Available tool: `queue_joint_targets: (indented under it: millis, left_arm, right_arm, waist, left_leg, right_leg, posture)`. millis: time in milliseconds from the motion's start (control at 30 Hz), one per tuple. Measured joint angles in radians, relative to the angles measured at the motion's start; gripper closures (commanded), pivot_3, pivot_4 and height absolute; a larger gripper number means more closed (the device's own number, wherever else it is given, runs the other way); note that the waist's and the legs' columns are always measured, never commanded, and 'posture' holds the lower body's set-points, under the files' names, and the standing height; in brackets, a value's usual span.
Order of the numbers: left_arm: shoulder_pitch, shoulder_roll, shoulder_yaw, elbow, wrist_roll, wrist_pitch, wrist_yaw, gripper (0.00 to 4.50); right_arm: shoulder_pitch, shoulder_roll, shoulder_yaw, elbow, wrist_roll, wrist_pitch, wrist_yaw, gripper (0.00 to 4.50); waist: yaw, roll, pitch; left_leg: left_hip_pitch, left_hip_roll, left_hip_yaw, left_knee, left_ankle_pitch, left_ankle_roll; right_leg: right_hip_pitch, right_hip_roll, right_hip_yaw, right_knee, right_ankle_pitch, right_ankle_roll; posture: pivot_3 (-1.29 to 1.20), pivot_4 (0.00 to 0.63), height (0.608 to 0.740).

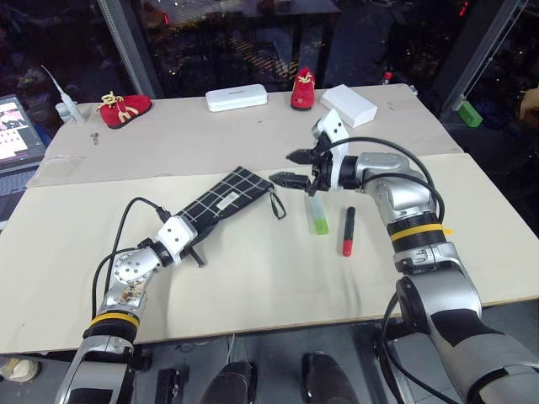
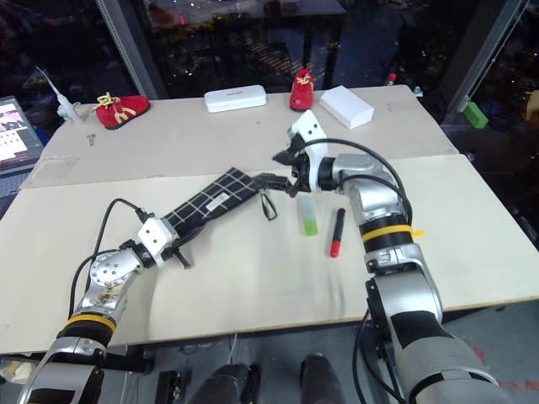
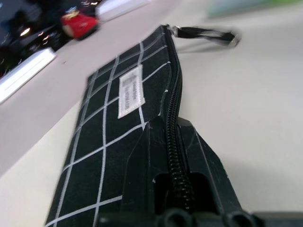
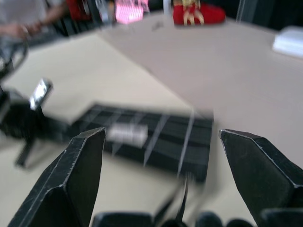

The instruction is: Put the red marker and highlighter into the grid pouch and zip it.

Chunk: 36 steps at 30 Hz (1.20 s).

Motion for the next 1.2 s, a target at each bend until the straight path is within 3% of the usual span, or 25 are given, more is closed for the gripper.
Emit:
queue_joint_targets:
  millis: [200,767,933,1200]
  left_arm:
    - [0.039,-0.010,0.018,-0.124,-0.021,0.123,0.026,4.50]
    - [0.048,-0.022,0.038,-0.204,-0.025,0.205,0.030,4.50]
    - [0.047,-0.033,0.038,-0.204,-0.024,0.205,0.029,4.50]
    - [0.047,-0.054,0.040,-0.204,-0.031,0.205,0.030,4.50]
  right_arm:
    - [0.033,0.025,0.033,0.031,-0.032,-0.021,-0.049,0.23]
    - [-0.155,0.146,-0.001,0.536,-0.122,-0.214,-0.320,0.23]
    - [-0.185,0.161,-0.013,0.583,-0.123,-0.249,-0.328,1.56]
    - [-0.187,0.163,-0.014,0.602,-0.123,-0.282,-0.276,4.41]
  waist:
    - [-0.003,0.000,0.000]
    - [-0.001,0.000,0.000]
    - [-0.001,0.000,0.000]
    - [-0.002,0.000,0.000]
  left_leg:
    - [0.002,0.001,0.001,0.000,0.000,-0.001]
    - [0.002,0.001,0.002,-0.001,0.001,-0.001]
    - [0.001,0.000,0.002,-0.001,0.001,-0.001]
    - [0.002,0.000,0.002,-0.001,0.001,-0.001]
  right_leg:
    - [0.001,0.001,0.001,0.000,0.000,-0.001]
    - [0.000,0.001,0.001,0.000,0.001,-0.001]
    - [0.000,0.001,0.001,0.000,0.001,-0.001]
    - [0.000,0.001,0.001,0.000,0.001,-0.001]
  posture:
    - [0.00,0.150,0.740]
    - [0.00,0.150,0.740]
    - [0.00,0.150,0.740]
    - [0.00,0.150,0.740]
